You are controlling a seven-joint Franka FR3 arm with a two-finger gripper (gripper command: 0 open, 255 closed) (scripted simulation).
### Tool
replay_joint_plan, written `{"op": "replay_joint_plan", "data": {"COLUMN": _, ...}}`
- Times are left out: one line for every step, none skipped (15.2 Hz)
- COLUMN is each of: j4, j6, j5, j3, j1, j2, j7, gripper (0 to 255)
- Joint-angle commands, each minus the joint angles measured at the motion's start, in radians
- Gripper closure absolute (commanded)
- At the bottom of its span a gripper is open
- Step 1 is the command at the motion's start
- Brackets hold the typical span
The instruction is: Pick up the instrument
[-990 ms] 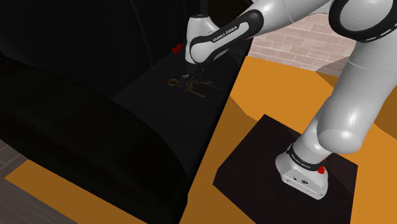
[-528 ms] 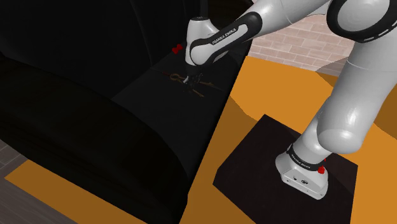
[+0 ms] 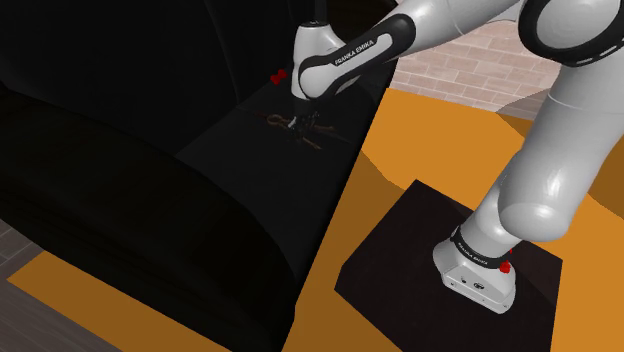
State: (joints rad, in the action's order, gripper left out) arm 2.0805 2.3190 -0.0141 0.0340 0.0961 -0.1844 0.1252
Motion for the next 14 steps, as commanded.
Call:
{"op": "replay_joint_plan", "data": {"j4": -0.013, "j6": -0.024, "j5": 0.0, "j3": 0.0, "j1": 0.0, "j2": 0.011, "j7": 0.0, "gripper": 255}}
{"op": "replay_joint_plan", "data": {"j4": -0.018, "j6": -0.036, "j5": 0.0, "j3": 0.0, "j1": -0.001, "j2": 0.018, "j7": 0.0, "gripper": 255}}
{"op": "replay_joint_plan", "data": {"j4": -0.024, "j6": -0.049, "j5": -0.001, "j3": 0.0, "j1": -0.001, "j2": 0.025, "j7": 0.0, "gripper": 255}}
{"op": "replay_joint_plan", "data": {"j4": -0.029, "j6": -0.061, "j5": -0.001, "j3": 0.0, "j1": -0.001, "j2": 0.032, "j7": 0.0, "gripper": 255}}
{"op": "replay_joint_plan", "data": {"j4": -0.035, "j6": -0.073, "j5": -0.001, "j3": 0.0, "j1": -0.001, "j2": 0.038, "j7": 0.0, "gripper": 255}}
{"op": "replay_joint_plan", "data": {"j4": -0.041, "j6": -0.086, "j5": -0.001, "j3": 0.0, "j1": -0.001, "j2": 0.045, "j7": 0.0, "gripper": 255}}
{"op": "replay_joint_plan", "data": {"j4": -0.047, "j6": -0.098, "j5": -0.001, "j3": 0.0, "j1": -0.001, "j2": 0.051, "j7": 0.0, "gripper": 255}}
{"op": "replay_joint_plan", "data": {"j4": -0.054, "j6": -0.111, "j5": -0.001, "j3": 0.0, "j1": -0.001, "j2": 0.057, "j7": 0.0, "gripper": 255}}
{"op": "replay_joint_plan", "data": {"j4": -0.061, "j6": -0.123, "j5": -0.001, "j3": 0.0, "j1": -0.001, "j2": 0.063, "j7": 0.0, "gripper": 255}}
{"op": "replay_joint_plan", "data": {"j4": -0.067, "j6": -0.136, "j5": -0.001, "j3": 0.0, "j1": -0.001, "j2": 0.068, "j7": 0.0, "gripper": 255}}
{"op": "replay_joint_plan", "data": {"j4": -0.075, "j6": -0.148, "j5": -0.001, "j3": 0.0, "j1": -0.001, "j2": 0.074, "j7": 0.0, "gripper": 255}}
{"op": "replay_joint_plan", "data": {"j4": -0.082, "j6": -0.161, "j5": -0.002, "j3": 0.0, "j1": -0.001, "j2": 0.079, "j7": 0.0, "gripper": 255}}
{"op": "replay_joint_plan", "data": {"j4": -0.083, "j6": -0.163, "j5": -0.002, "j3": 0.0, "j1": -0.001, "j2": 0.08, "j7": 0.0, "gripper": 255}}
{"op": "replay_joint_plan", "data": {"j4": -0.083, "j6": -0.163, "j5": -0.002, "j3": 0.0, "j1": -0.001, "j2": 0.08, "j7": 0.0, "gripper": 255}}
